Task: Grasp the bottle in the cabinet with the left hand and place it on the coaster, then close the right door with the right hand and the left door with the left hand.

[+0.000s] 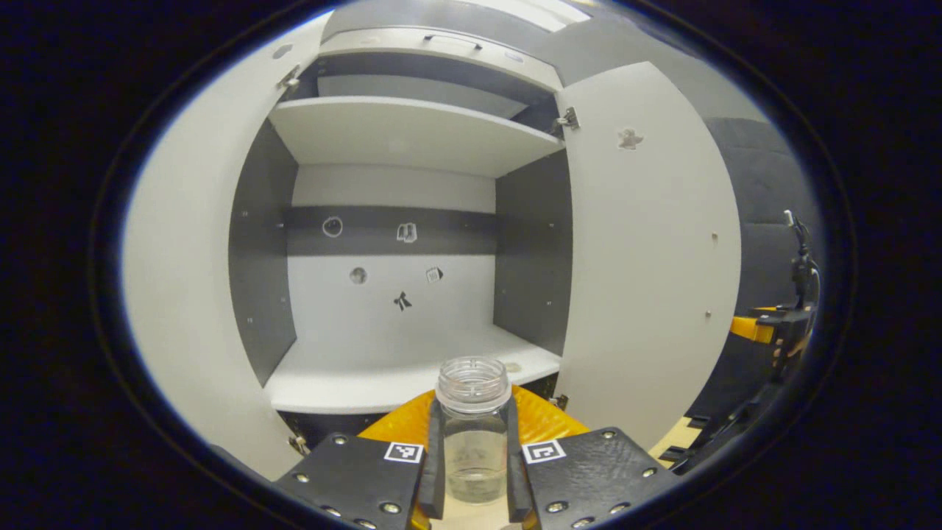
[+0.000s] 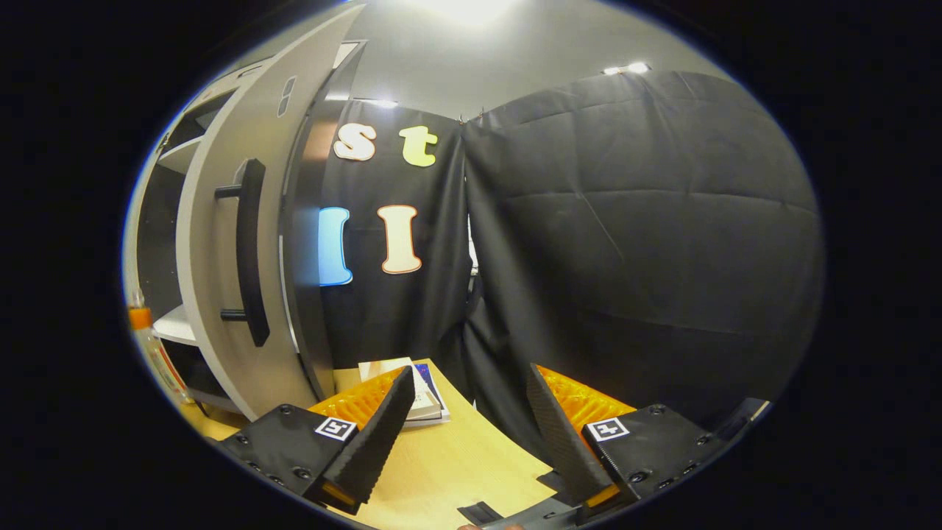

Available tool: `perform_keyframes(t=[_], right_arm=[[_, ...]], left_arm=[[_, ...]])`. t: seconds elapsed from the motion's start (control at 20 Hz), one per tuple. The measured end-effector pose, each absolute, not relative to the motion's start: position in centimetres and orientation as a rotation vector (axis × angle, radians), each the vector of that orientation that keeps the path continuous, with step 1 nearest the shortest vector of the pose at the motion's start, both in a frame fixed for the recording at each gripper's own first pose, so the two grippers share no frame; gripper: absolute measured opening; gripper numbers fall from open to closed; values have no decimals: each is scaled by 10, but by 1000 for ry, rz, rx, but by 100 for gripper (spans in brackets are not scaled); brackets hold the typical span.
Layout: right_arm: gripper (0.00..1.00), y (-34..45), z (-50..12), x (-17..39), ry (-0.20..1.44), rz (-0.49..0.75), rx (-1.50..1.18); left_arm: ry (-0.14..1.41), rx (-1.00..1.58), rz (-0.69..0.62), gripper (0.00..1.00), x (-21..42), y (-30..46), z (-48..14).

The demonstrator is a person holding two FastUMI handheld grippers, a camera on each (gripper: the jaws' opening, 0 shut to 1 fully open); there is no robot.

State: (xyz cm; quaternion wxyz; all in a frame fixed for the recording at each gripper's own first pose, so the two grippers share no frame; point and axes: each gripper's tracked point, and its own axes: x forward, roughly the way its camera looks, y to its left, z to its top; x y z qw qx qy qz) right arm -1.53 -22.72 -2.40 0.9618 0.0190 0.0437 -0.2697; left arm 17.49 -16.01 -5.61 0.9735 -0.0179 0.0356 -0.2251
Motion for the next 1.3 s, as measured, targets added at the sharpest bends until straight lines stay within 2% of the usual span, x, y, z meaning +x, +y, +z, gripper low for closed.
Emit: perform_keyframes(t=[0.25, 0.5, 0.7, 1.0, 1.3], right_arm=[[98, -210, -29, -25, 120, -510, 14], [97, -197, -27, -41, 127, -482, -5], [97, -194, -35, -55, 156, -476, -10], [97, -192, -30, -66, 166, -460, -25], [97, -197, -31, -71, 167, -475, 21]], left_arm=[[121, 15, -393, 35, 158, -154, -150], [176, -10, -449, 36, 136, -179, -232], [173, -40, -509, 36, 110, -205, -260], [183, -10, -509, 35, 88, -217, -292], [187, 38, -516, 40, 81, -223, -309]])
